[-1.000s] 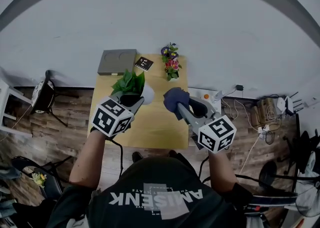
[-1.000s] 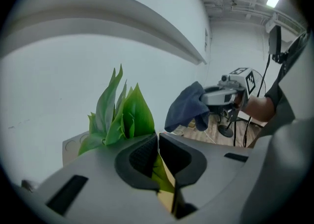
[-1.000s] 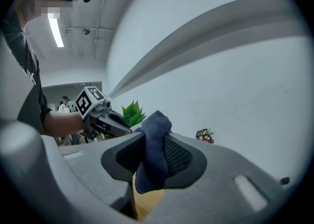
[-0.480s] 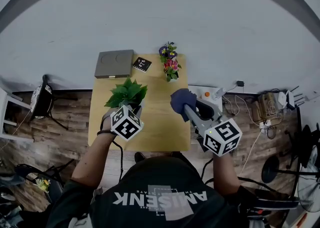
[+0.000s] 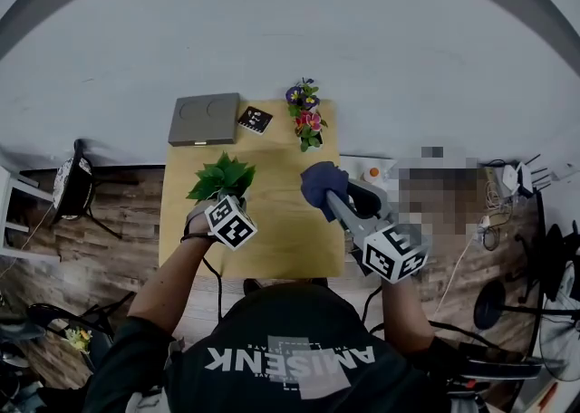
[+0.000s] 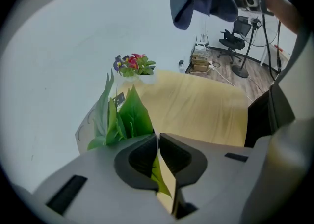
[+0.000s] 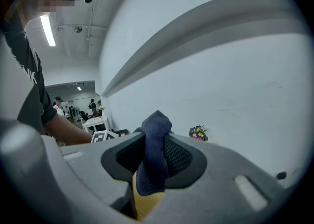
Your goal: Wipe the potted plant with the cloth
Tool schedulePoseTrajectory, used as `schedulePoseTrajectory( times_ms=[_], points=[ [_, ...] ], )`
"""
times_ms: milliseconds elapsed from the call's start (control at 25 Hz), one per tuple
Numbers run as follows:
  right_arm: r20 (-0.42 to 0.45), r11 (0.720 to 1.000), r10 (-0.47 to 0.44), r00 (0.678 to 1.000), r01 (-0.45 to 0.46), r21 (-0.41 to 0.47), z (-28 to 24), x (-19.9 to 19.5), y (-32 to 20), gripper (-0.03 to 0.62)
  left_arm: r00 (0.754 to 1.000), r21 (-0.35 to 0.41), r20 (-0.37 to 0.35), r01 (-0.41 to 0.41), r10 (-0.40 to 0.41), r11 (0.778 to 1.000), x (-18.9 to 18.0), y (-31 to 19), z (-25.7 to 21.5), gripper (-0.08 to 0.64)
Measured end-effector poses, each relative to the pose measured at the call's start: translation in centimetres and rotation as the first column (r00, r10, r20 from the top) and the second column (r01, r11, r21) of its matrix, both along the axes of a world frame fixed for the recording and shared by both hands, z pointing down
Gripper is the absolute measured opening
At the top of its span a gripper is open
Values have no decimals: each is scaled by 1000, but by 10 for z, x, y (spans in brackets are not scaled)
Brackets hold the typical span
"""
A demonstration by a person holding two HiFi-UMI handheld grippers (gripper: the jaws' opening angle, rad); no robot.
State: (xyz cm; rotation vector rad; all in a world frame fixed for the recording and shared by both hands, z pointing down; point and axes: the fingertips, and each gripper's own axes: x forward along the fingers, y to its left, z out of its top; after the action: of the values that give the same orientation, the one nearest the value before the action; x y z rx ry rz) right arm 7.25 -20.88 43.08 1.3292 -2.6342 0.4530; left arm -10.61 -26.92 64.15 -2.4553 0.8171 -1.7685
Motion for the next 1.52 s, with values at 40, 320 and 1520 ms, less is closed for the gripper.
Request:
schedulePoseTrajectory(
  times_ms=[40, 320, 1520],
  points=[
    [-1, 1000, 0, 1000, 0, -1, 0, 0, 0, 109, 1000, -2, 7, 3, -3, 1000, -2, -1, 4, 23],
    [1, 1000, 14, 1000, -14, -4, -1, 6, -2, 109, 1000, -18, 24, 20, -20, 1000, -8, -7, 28, 25],
    [52, 999, -30, 998, 30, 10, -6, 0, 2, 110, 971, -88, -194, 122, -137, 989, -12, 0, 13, 80]
  ],
)
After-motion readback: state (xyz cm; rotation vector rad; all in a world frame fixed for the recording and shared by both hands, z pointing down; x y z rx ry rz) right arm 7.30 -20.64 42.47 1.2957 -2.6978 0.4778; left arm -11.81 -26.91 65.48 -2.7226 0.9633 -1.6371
